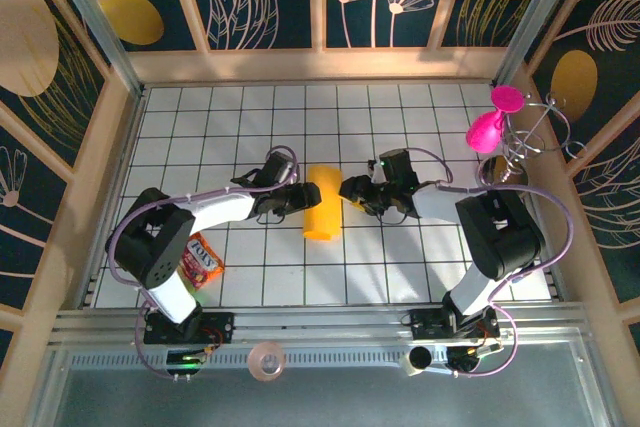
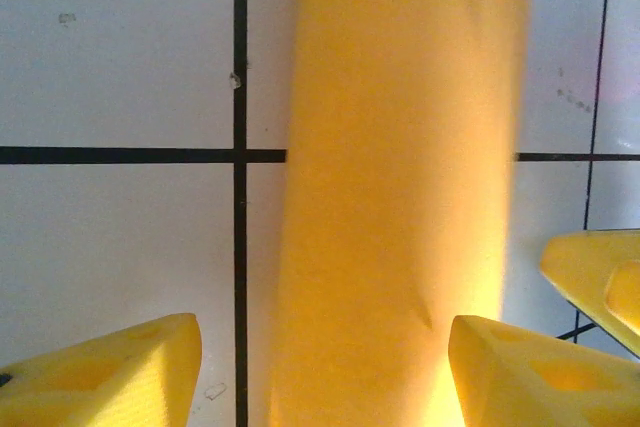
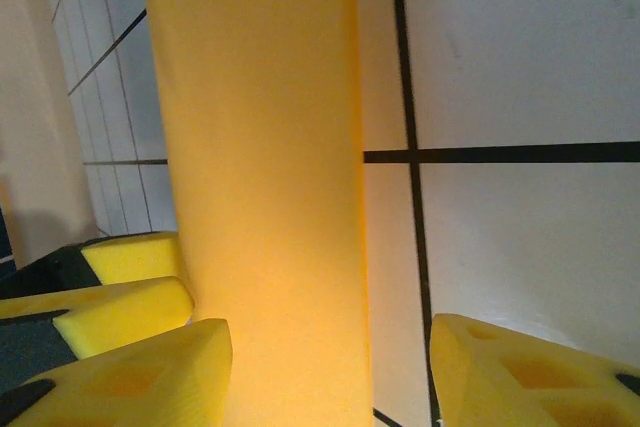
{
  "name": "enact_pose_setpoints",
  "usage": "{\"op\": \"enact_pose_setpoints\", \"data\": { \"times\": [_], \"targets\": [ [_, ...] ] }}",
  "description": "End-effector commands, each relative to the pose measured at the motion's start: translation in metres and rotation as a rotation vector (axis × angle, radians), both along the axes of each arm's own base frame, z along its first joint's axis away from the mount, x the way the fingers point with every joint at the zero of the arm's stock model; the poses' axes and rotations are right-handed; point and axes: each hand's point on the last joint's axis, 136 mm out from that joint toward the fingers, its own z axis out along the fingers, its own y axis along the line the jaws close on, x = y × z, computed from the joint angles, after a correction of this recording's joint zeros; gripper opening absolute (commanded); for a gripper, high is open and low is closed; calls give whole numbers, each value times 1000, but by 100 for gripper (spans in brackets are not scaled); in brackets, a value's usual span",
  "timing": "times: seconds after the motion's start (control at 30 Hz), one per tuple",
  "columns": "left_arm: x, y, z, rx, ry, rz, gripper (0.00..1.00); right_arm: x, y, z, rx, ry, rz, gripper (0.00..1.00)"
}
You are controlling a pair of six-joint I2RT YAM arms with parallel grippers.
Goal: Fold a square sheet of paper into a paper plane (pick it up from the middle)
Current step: First fold the square sheet of paper in half at the center of the table.
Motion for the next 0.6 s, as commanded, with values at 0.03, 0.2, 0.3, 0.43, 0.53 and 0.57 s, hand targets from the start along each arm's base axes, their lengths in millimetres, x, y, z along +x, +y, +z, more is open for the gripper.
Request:
{"op": "enact_pose_setpoints", "data": {
  "times": [0.03,0.2,0.3,0.43,0.53,0.57],
  "targets": [
    [2,4,11,3,-26,12,66,-5,17,4,49,-28,79,57],
    [1,5,9,6,-25,11,66,-9,27,7,100,-28,116,58],
    [-1,5,5,9,-16,8,66,-10,32,14,136,-45,137,55],
    [-1,5,6,7,-19,6,65,-11,35,17,156,-50,149,45],
    [-1,5,5,8,-20,4,65,-10,37,18,165,-52,157,38],
    [-1,5,5,8,-21,3,65,-10,38,19,167,-54,158,37]
  ]
}}
